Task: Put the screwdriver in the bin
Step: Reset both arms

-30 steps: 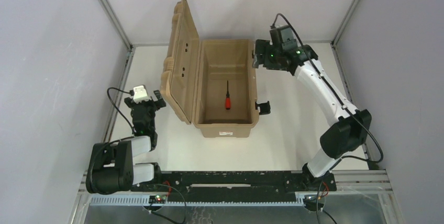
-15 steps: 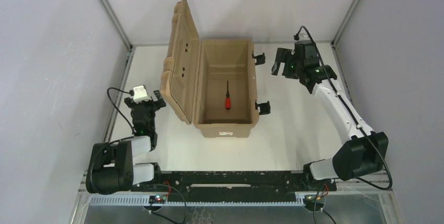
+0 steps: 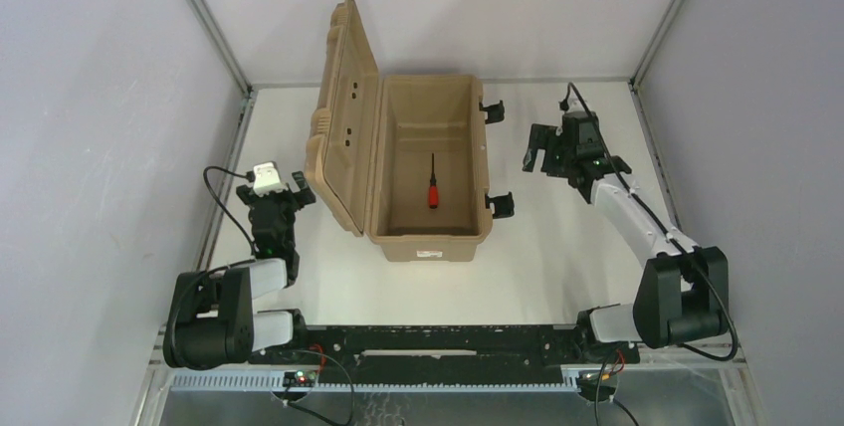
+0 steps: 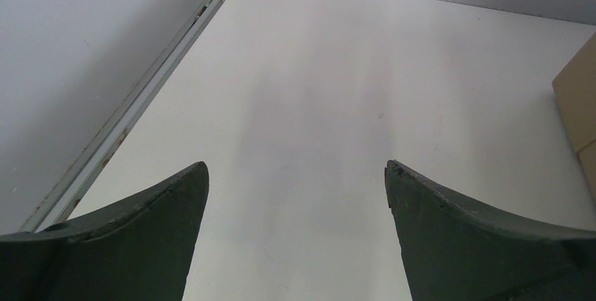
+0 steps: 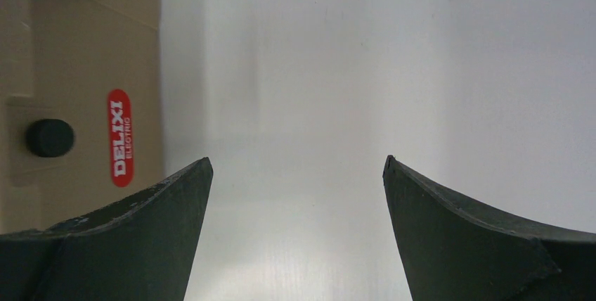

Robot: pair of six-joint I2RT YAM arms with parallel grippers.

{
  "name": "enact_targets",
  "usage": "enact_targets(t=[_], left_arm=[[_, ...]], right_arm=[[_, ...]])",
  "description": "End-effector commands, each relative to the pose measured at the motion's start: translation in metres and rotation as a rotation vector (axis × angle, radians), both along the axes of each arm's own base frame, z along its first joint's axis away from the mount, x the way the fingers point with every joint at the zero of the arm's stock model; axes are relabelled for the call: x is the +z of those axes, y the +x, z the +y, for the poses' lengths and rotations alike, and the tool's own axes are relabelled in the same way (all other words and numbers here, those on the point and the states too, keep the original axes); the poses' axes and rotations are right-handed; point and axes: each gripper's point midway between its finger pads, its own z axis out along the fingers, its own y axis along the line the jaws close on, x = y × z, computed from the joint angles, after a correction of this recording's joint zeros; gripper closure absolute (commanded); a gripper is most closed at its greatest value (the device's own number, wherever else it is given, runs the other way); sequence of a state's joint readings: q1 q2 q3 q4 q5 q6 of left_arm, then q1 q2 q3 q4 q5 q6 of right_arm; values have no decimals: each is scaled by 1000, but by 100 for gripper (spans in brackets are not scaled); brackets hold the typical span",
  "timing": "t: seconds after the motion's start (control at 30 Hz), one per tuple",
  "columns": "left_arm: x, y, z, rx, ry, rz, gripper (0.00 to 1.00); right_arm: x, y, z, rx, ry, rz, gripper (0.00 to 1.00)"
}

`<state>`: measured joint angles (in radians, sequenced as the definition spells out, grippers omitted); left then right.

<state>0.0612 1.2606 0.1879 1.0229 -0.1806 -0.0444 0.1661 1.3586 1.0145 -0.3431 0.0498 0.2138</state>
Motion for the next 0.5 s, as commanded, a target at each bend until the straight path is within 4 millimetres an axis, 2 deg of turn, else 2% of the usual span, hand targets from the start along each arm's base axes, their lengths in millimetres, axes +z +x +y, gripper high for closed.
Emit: enact_targets(t=[0.0,0.17,0.47], left_arm=[[11,2,2,2,17,-34,0],[11,2,2,3,17,-35,0],[11,2,2,3,16,-36,0]], right_arm=[[5,14,-4,18,-16,-113,1],[-15,15,-1,54,-25,-123,1],[-27,17,0,56,-15,-130,1]])
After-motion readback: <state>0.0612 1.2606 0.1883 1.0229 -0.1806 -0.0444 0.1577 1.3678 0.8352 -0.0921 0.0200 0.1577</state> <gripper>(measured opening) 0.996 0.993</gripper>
